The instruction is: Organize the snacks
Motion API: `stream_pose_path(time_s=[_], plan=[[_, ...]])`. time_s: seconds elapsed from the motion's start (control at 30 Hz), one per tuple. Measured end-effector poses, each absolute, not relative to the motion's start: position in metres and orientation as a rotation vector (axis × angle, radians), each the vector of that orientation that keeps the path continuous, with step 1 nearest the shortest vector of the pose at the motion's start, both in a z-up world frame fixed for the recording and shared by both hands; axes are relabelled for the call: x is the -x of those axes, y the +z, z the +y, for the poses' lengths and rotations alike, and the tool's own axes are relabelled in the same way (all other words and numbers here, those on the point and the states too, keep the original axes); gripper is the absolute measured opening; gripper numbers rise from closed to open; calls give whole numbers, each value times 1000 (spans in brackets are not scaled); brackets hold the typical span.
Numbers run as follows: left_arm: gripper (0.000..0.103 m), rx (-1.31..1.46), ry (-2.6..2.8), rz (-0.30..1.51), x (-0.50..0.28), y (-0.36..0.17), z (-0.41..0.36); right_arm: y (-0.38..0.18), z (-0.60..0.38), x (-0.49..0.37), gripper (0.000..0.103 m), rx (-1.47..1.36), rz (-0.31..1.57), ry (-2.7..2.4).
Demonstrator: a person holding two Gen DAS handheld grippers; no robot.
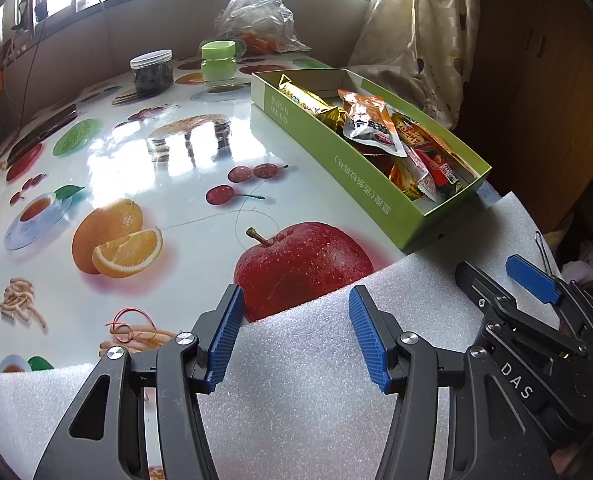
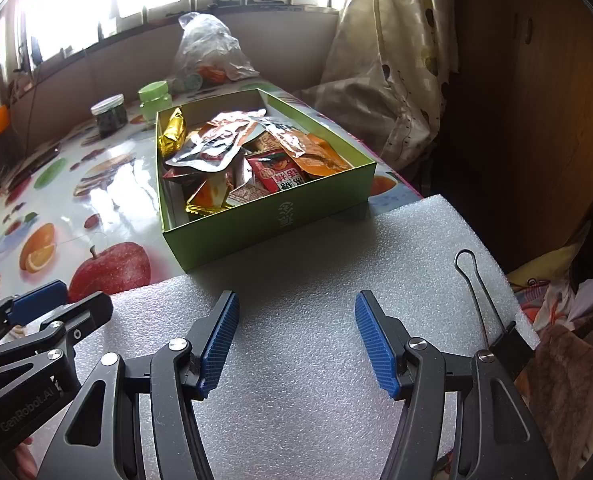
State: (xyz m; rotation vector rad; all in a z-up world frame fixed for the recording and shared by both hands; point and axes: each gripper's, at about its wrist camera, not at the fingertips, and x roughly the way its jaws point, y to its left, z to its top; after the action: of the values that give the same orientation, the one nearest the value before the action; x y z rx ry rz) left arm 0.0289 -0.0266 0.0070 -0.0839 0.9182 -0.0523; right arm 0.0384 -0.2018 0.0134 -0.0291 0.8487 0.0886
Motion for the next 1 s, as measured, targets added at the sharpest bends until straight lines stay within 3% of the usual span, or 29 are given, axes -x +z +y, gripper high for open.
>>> stream_pose_path(time_s=[1.0], plan=[[56,83,-53,912,-28,8,-27,14,-205,-40,60,30,842,81]])
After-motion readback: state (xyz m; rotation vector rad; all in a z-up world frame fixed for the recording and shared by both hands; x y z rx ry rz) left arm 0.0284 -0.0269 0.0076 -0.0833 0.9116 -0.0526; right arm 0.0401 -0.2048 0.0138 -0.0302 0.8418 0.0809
